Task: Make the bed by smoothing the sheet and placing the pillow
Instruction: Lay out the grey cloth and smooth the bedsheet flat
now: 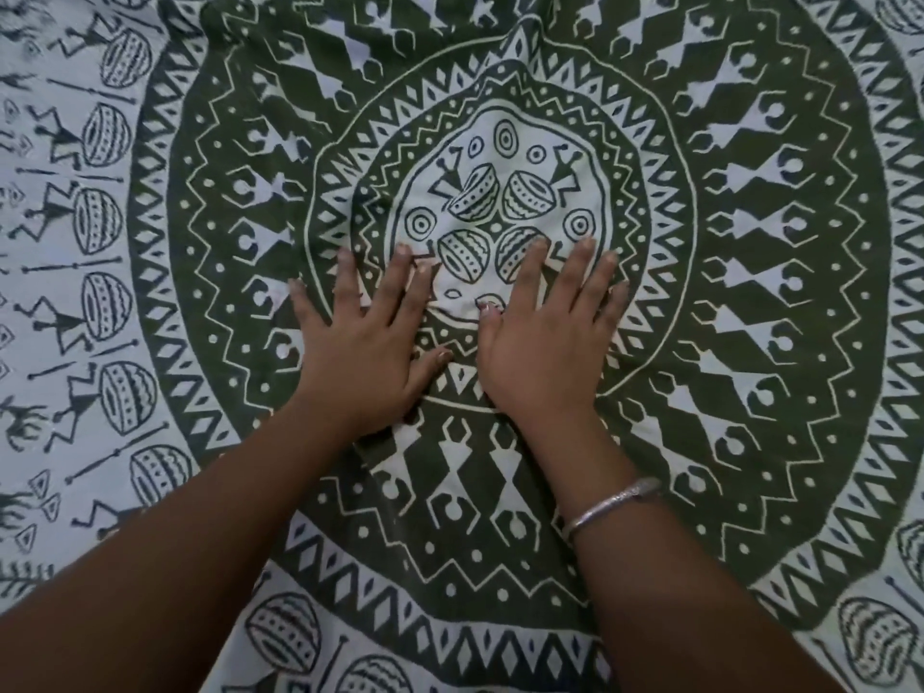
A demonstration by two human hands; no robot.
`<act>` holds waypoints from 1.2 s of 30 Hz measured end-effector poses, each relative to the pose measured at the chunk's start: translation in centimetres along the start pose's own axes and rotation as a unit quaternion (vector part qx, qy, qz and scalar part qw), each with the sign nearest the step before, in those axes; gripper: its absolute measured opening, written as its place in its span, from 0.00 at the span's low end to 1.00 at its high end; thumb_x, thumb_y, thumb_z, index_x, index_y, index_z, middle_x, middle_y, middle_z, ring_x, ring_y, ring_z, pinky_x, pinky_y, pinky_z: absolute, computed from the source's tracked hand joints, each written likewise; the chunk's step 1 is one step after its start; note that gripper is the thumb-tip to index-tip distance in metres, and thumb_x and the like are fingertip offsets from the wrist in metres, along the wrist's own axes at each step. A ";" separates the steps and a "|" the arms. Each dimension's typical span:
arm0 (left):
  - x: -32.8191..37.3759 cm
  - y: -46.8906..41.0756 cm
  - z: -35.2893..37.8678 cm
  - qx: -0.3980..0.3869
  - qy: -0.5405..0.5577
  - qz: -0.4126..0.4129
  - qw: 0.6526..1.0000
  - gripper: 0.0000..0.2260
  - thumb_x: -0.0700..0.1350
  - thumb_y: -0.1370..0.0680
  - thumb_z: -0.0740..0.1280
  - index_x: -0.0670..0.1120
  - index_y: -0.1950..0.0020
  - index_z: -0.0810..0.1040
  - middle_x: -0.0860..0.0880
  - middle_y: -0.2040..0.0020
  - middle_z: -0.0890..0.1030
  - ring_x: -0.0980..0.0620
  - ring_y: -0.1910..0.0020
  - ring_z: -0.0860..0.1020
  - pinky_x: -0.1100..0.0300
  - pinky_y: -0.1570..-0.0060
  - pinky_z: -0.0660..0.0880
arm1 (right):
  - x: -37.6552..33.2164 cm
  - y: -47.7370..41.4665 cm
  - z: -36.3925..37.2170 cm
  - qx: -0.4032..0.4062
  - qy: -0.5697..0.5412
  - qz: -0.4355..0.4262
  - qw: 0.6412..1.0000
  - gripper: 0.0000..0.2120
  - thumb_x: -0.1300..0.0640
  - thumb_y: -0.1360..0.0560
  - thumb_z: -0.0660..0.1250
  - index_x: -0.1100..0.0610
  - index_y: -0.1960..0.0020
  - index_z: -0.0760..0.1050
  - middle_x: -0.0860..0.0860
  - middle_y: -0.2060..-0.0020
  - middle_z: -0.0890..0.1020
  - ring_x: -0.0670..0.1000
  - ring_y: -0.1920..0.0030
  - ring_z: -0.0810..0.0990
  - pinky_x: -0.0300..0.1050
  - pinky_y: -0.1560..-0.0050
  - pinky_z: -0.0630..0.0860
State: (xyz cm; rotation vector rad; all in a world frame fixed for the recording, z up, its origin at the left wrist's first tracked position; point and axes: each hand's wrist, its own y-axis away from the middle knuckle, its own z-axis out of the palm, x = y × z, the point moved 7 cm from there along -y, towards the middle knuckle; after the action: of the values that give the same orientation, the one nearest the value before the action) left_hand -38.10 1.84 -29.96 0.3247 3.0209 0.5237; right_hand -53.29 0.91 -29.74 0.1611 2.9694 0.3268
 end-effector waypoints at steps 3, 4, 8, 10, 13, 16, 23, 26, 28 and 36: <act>-1.7 0.8 1.1 -0.019 -0.011 -0.011 1.000 0.34 0.69 0.27 0.35 0.55 0.27 0.30 0.53 0.25 0.32 0.37 0.25 0.37 0.27 0.34 0.43 | -0.7 -0.1 0.1 -0.009 0.006 0.014 1.000 0.37 0.39 0.22 0.49 0.58 0.22 0.43 0.70 0.26 0.45 0.69 0.26 0.41 0.67 0.29 0.37; -2.6 1.3 1.2 -0.023 -0.012 -0.024 0.999 0.34 0.69 0.28 0.35 0.55 0.27 0.29 0.53 0.25 0.31 0.38 0.25 0.37 0.27 0.34 0.43 | -1.3 -0.1 0.1 -0.011 0.004 0.005 1.000 0.37 0.38 0.22 0.47 0.58 0.22 0.42 0.70 0.26 0.44 0.70 0.26 0.40 0.68 0.29 0.37; -5.6 2.4 0.6 -0.054 -0.033 -0.091 0.994 0.37 0.70 0.30 0.33 0.52 0.26 0.30 0.52 0.24 0.32 0.34 0.25 0.40 0.28 0.34 0.42 | -6.9 0.5 0.6 -0.058 -0.003 -0.149 0.987 0.34 0.37 0.21 0.45 0.52 0.22 0.39 0.64 0.25 0.39 0.69 0.26 0.35 0.69 0.30 0.36; -5.5 1.7 -1.0 -0.017 -0.033 -0.089 0.995 0.36 0.66 0.27 0.35 0.51 0.23 0.36 0.49 0.22 0.39 0.35 0.25 0.43 0.29 0.33 0.41 | -9.0 0.5 0.5 -0.071 -0.012 -0.230 0.971 0.30 0.40 0.20 0.45 0.48 0.22 0.41 0.58 0.23 0.40 0.65 0.25 0.35 0.69 0.30 0.35; -3.5 -1.3 -3.1 0.043 -0.012 -0.023 0.999 0.31 0.61 0.24 0.36 0.52 0.23 0.41 0.50 0.22 0.45 0.40 0.24 0.42 0.31 0.33 0.38 | -7.4 -1.8 -1.5 -0.019 -0.042 -0.207 0.977 0.28 0.42 0.19 0.46 0.47 0.22 0.44 0.55 0.22 0.45 0.60 0.23 0.41 0.65 0.29 0.35; -2.9 -4.2 -2.5 0.039 -0.010 0.007 0.999 0.30 0.63 0.23 0.37 0.54 0.23 0.38 0.53 0.22 0.42 0.43 0.24 0.39 0.29 0.33 0.39 | -2.9 -4.3 -2.4 0.017 -0.044 -0.045 0.998 0.31 0.42 0.20 0.48 0.51 0.22 0.44 0.59 0.23 0.45 0.62 0.24 0.41 0.65 0.29 0.37; -12.9 -2.4 -0.7 -0.023 0.022 -0.100 0.994 0.32 0.67 0.24 0.40 0.57 0.24 0.35 0.57 0.23 0.37 0.41 0.25 0.37 0.25 0.35 0.43 | -10.5 -5.4 0.4 -0.005 0.005 -0.062 0.998 0.34 0.37 0.22 0.45 0.50 0.22 0.39 0.63 0.24 0.40 0.69 0.26 0.37 0.69 0.29 0.35; -13.4 -3.3 -3.0 0.033 0.033 -0.072 0.996 0.28 0.61 0.21 0.41 0.54 0.23 0.40 0.54 0.22 0.41 0.41 0.24 0.42 0.29 0.33 0.44 | -17.0 -5.3 0.8 -0.024 0.020 -0.147 0.989 0.32 0.38 0.22 0.48 0.45 0.22 0.43 0.56 0.23 0.39 0.69 0.26 0.35 0.71 0.32 0.34; -12.9 -3.9 -5.1 0.106 0.039 -0.014 0.994 0.27 0.57 0.20 0.42 0.52 0.22 0.46 0.51 0.21 0.48 0.44 0.23 0.49 0.33 0.31 0.46 | -19.5 -5.6 0.9 -0.051 0.047 -0.208 0.976 0.32 0.39 0.22 0.51 0.46 0.22 0.46 0.52 0.22 0.39 0.63 0.25 0.34 0.71 0.32 0.33; -23.8 -2.6 0.3 0.041 0.001 -0.058 0.997 0.31 0.67 0.26 0.35 0.58 0.24 0.36 0.55 0.23 0.38 0.42 0.24 0.42 0.29 0.34 0.43 | -16.9 -4.7 -1.0 0.031 -0.019 -0.014 0.999 0.31 0.41 0.20 0.46 0.52 0.22 0.40 0.55 0.23 0.40 0.58 0.23 0.39 0.64 0.28 0.35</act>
State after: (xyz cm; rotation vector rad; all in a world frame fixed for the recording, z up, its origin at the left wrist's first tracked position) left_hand -15.31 -5.61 -30.58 0.1523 3.0453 0.3921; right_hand -37.26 -5.88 -27.53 0.1299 2.9429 0.2253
